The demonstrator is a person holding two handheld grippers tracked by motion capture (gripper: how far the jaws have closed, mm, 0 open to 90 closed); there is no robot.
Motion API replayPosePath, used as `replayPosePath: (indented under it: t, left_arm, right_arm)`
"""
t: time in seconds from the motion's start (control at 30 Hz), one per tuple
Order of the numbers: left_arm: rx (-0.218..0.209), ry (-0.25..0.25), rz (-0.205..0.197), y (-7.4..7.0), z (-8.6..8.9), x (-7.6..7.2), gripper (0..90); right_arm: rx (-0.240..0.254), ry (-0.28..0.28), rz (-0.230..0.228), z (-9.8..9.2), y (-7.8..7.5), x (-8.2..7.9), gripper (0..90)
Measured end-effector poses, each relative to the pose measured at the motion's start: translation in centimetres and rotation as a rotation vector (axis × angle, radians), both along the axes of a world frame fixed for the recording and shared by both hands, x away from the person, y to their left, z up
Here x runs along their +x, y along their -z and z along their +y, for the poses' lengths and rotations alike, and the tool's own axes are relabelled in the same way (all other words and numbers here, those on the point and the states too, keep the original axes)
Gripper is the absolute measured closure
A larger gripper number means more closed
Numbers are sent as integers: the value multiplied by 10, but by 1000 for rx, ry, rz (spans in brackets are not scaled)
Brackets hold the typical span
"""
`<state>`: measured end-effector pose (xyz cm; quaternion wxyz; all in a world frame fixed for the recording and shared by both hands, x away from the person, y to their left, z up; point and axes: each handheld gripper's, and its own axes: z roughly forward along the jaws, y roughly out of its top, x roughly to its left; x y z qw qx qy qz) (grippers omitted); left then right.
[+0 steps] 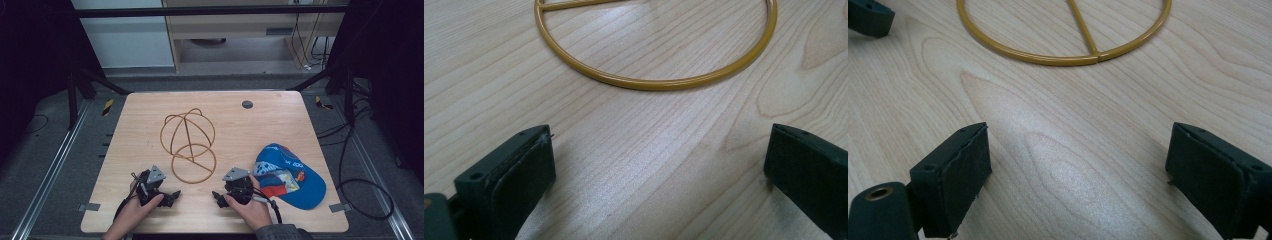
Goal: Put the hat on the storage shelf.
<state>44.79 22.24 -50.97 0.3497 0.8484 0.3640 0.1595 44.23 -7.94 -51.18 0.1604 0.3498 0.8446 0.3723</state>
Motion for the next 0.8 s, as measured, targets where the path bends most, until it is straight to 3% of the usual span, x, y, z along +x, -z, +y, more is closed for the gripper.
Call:
replayPosePath:
  t: [0.5,0.67,0.8]
  left_arm:
    - [0,-1,0,0,0,0,0]
    - [-1,-2,0,0,0,0,0]
    - [-1,-2,0,0,0,0,0]
  right_arm:
    - [-4,22,10,1,-2,1,139]
    - [-1,3,-26,-3,-29,-1,140]
    - [-50,-9,-74,-12,-58,-2,140]
